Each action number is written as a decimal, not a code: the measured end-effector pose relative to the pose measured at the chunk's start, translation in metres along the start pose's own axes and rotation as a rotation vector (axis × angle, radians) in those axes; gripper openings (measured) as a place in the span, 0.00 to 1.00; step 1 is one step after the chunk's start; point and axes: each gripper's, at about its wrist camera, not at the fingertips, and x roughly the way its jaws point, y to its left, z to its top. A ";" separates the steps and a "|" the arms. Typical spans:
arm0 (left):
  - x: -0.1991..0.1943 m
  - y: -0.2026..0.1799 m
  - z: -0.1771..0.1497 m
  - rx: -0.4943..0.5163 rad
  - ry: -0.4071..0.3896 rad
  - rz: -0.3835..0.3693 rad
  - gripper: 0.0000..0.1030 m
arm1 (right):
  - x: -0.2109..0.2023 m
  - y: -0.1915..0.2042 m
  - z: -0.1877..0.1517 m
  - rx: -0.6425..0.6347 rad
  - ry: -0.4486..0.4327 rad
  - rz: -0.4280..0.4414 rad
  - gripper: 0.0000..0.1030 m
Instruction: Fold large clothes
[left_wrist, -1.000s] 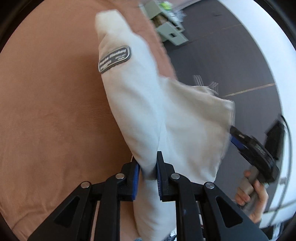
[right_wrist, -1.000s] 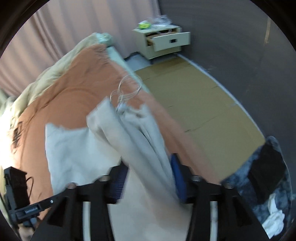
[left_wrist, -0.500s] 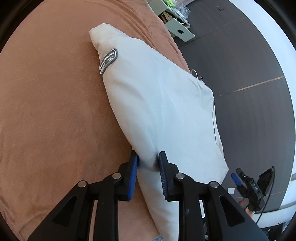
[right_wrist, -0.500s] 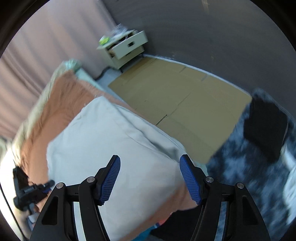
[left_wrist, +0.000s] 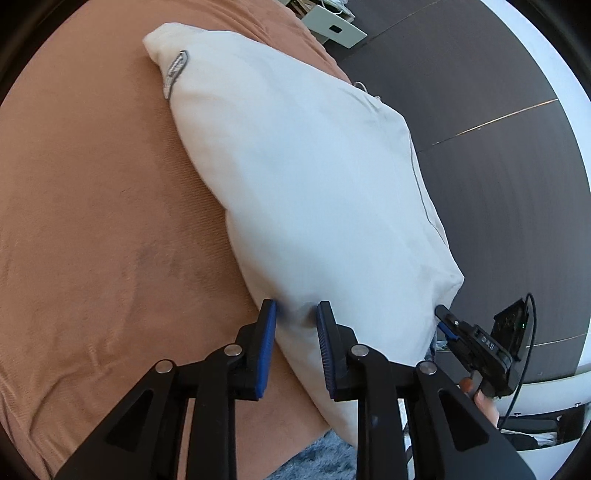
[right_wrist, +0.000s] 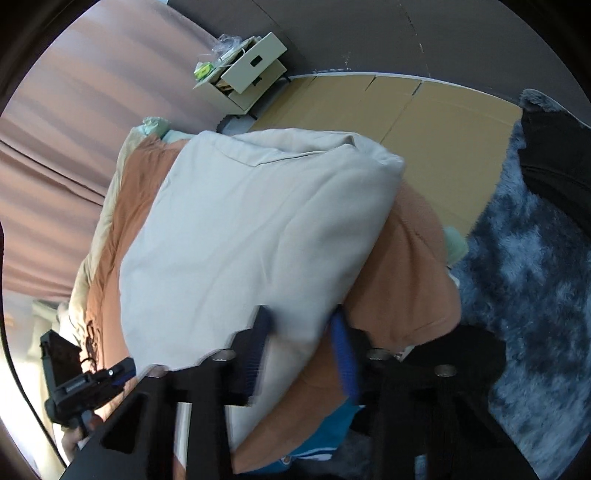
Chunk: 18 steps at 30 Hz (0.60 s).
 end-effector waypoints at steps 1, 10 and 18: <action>0.000 -0.001 0.001 0.001 -0.003 -0.008 0.23 | 0.001 0.000 0.002 0.014 -0.006 0.003 0.13; -0.021 -0.004 -0.005 0.067 -0.039 -0.043 0.23 | 0.000 0.001 0.016 0.047 -0.038 -0.062 0.18; -0.058 -0.015 -0.011 0.121 -0.087 -0.009 0.23 | -0.028 0.025 -0.004 -0.076 -0.062 -0.119 0.41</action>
